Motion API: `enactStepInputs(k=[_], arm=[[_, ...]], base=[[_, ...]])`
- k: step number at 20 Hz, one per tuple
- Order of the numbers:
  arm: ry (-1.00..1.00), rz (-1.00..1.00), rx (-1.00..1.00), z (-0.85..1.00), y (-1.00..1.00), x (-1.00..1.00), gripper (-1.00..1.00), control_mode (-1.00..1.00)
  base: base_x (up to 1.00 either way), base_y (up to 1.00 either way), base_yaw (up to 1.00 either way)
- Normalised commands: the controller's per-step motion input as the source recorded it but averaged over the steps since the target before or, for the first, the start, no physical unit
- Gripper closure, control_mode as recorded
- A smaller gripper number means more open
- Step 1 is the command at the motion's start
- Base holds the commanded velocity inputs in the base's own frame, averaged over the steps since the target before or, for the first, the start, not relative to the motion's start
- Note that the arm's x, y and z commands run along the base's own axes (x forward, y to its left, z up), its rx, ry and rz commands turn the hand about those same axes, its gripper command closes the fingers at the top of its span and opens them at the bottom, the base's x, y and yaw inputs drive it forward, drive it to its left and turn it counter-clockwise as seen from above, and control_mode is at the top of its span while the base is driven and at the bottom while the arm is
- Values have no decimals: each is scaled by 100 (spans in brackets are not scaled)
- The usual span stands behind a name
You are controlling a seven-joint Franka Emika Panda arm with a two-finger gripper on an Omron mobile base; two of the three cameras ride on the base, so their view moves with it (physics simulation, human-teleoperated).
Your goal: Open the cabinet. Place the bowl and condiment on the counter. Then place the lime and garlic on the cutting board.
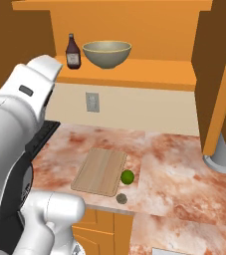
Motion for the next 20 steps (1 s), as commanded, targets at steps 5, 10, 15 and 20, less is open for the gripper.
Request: enactStepInputs(k=[5, 10, 15, 20], arm=[[21, -6, 36, 0, 66, 0, -100, -100], [15, -2, 38, 7, 14, 0, -100, -100], [7, 0, 51, 33, -13, 0, -100, -100], [2, 0, 59, 26, -22, 0, -100, -100]], base=[[0, 0, 0], [0, 0, 0], [0, 0, 0], [0, 0, 0]])
